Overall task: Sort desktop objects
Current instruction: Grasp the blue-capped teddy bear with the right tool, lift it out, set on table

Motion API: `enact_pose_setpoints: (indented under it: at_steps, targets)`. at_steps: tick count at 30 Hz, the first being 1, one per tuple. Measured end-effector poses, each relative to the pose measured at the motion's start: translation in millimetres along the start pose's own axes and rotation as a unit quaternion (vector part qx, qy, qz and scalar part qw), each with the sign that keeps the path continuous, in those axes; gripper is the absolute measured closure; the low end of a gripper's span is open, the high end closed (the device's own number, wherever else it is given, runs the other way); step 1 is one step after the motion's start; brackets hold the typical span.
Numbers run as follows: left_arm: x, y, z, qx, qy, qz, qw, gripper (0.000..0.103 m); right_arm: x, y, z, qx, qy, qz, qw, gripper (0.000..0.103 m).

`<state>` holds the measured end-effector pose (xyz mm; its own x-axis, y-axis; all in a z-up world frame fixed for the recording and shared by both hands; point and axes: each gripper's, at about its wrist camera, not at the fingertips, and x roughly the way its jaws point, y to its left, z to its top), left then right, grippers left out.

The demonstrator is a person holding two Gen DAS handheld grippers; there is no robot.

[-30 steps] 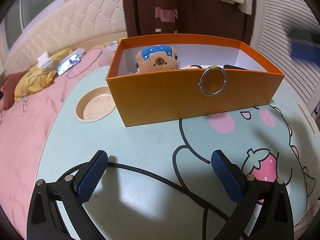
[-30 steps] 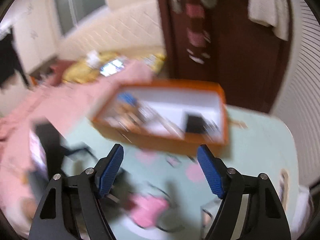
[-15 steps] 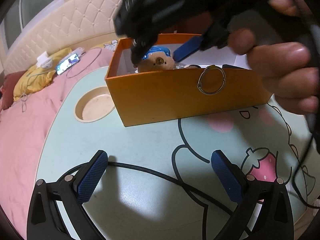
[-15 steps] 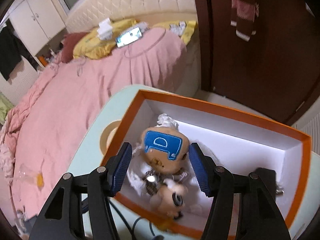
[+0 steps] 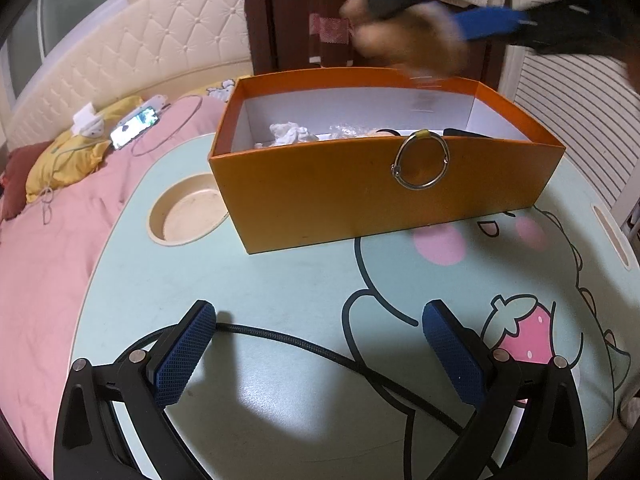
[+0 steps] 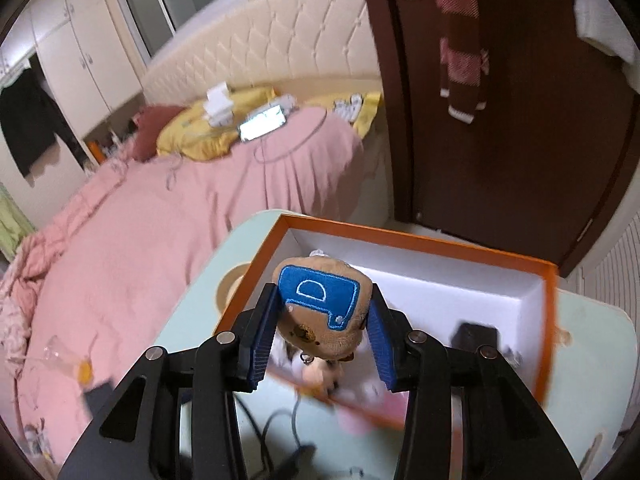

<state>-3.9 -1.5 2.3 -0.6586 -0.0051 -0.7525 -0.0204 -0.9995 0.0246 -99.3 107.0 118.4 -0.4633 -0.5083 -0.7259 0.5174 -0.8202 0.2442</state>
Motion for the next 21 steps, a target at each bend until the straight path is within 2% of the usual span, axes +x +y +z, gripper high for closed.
enact_pose_setpoints:
  at_steps: [3,7,13,15,21]
  targets:
    - [0.5,1.0,0.8,0.000,0.000,0.001,1.0000,0.001,-30.3,-6.5,-22.7,-0.005,-0.010,0.011,1.000,0.059]
    - [3.0,3.6,2.2,0.000,-0.001,0.001,1.0000,0.001,-41.1,-9.0,-60.0,-0.026,0.014,-0.005,1.000,0.059]
    - [1.1,2.4,-3.1,0.002,-0.002,0.002,1.0000,0.001,-6.7,-23.4,-111.7,-0.006,0.063,-0.059,0.996,0.059]
    - [0.4,2.1,-3.2,0.001,-0.002,0.002,1.0000,0.001,2.5,-24.9,-119.8,-0.001,0.068,-0.062,0.996,0.059]
    - [-2.4,0.9,-3.2,-0.001,-0.001,0.001,1.0000,0.001,-9.7,-23.9,-121.4,0.008,0.016,-0.036,0.999,0.052]
